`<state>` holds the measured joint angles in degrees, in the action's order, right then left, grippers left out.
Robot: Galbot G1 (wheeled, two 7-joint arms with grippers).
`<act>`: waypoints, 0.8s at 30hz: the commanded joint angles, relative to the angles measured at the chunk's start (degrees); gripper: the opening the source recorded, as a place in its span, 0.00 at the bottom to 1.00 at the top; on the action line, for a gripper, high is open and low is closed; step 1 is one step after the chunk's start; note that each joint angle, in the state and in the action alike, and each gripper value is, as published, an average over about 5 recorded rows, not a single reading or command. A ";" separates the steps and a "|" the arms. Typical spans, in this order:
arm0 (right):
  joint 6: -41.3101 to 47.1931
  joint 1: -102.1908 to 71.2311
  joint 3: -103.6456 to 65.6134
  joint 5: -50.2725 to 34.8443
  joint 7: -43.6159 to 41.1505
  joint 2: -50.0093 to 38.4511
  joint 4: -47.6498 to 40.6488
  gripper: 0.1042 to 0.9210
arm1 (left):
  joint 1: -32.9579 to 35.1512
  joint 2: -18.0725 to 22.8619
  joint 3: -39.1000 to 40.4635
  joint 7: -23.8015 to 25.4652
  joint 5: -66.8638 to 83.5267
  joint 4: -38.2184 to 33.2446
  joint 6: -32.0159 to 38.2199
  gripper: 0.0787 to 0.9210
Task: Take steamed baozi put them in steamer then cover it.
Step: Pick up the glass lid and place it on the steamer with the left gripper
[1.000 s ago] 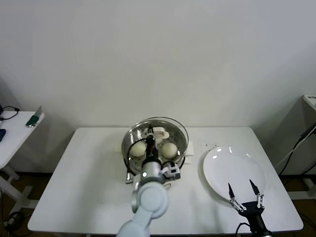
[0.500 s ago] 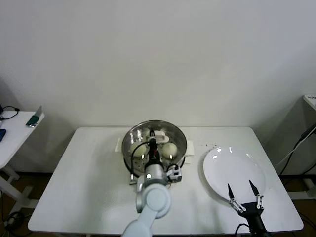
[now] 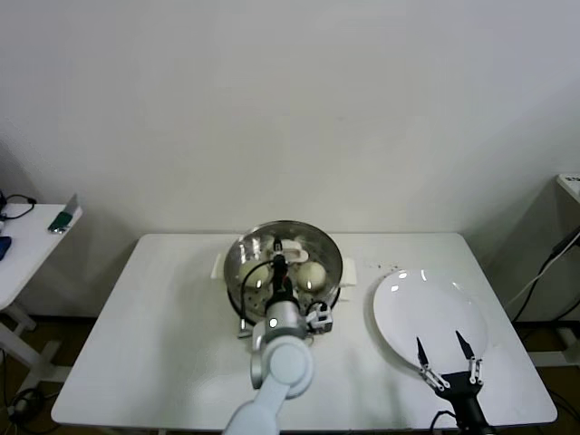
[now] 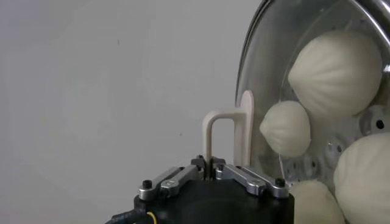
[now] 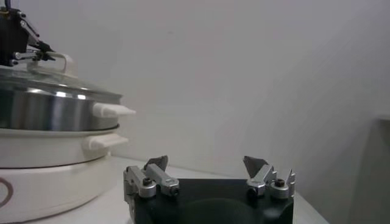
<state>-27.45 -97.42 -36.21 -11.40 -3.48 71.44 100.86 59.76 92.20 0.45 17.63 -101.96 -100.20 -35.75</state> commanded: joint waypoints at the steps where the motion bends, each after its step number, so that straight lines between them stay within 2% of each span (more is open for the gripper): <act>1: -0.15 0.09 0.03 0.10 -0.21 0.01 -0.12 0.88 | 0.01 2.03 -0.09 -0.84 1.19 0.38 -0.30 0.08; 8: 0.14 0.17 0.33 0.19 -0.29 0.03 -0.08 0.88 | 0.05 1.34 0.49 -0.55 3.78 -1.56 -1.02 0.08; 11: 0.40 0.12 0.46 0.29 -0.33 0.02 -0.06 0.88 | 0.44 0.49 1.11 0.14 4.92 -3.74 -1.25 0.11; 24: 2.06 0.49 0.61 0.80 -1.56 -0.23 -0.06 0.88 | 3.27 -6.56 2.49 2.54 10.79 -15.45 -1.76 0.54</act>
<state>-26.14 -97.05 -35.72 -10.88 -4.53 71.21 100.68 61.65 92.20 2.07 18.91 -96.14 -106.47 -36.94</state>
